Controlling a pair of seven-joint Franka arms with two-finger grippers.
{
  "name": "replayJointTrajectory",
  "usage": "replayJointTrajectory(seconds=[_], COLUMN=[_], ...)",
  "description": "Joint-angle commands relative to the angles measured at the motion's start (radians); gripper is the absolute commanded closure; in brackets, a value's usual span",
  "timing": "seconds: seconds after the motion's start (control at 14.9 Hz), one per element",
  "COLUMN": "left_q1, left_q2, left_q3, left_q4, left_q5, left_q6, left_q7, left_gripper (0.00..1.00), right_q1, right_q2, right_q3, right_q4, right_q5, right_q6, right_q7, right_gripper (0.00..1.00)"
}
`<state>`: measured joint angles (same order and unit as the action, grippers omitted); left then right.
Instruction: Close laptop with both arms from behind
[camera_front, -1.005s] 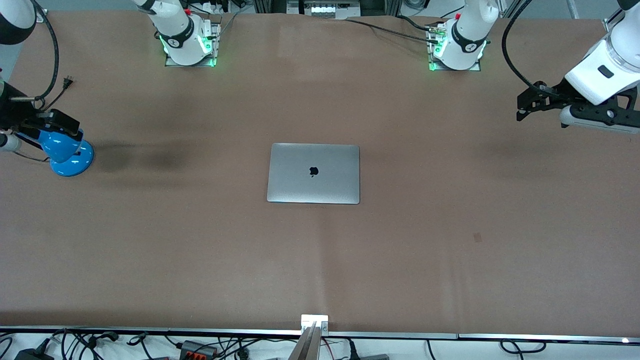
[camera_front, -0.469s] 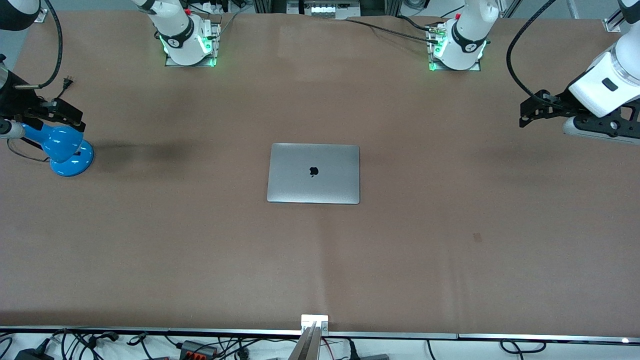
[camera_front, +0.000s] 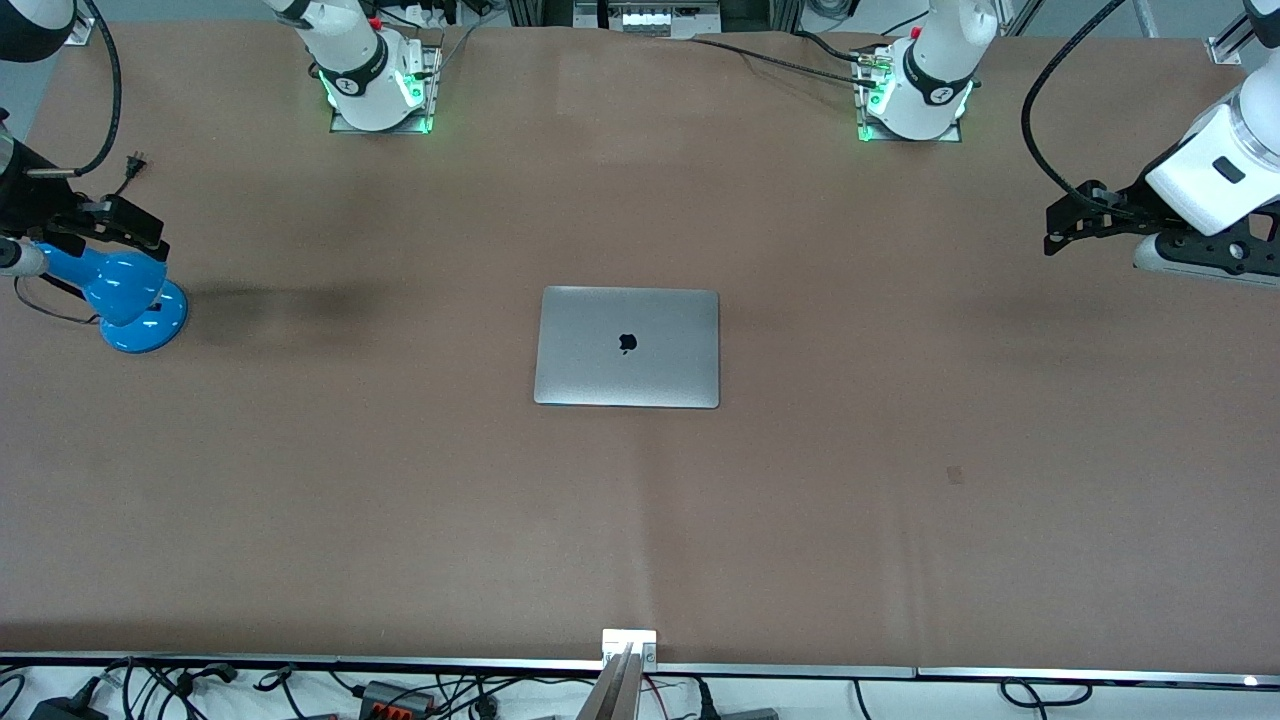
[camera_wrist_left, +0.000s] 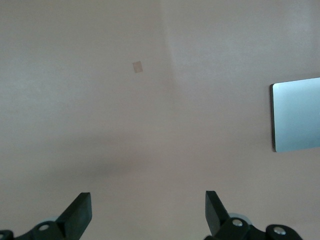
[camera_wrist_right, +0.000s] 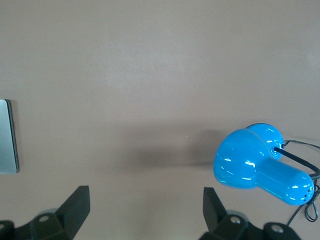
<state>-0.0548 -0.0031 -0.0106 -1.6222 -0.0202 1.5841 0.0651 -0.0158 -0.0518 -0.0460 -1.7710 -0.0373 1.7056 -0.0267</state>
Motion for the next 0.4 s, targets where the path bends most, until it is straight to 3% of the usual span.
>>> replayJointTrajectory(seconds=[0.0, 0.34], left_q1=[0.000, 0.000], left_q2=[0.011, 0.011], left_q3=[0.004, 0.004], left_q4=[0.030, 0.030], left_q5=[-0.006, -0.006], left_q6=[-0.024, -0.024], left_q7=[0.019, 0.019], left_gripper=[0.00, 0.00], right_q1=[-0.007, -0.007], right_q2=[-0.023, -0.023], right_q3=[0.005, 0.006], right_q4=[-0.013, -0.013], right_q5=[-0.001, -0.001], right_q6=[-0.009, -0.020], right_q7=[-0.015, -0.015], right_gripper=[0.00, 0.00])
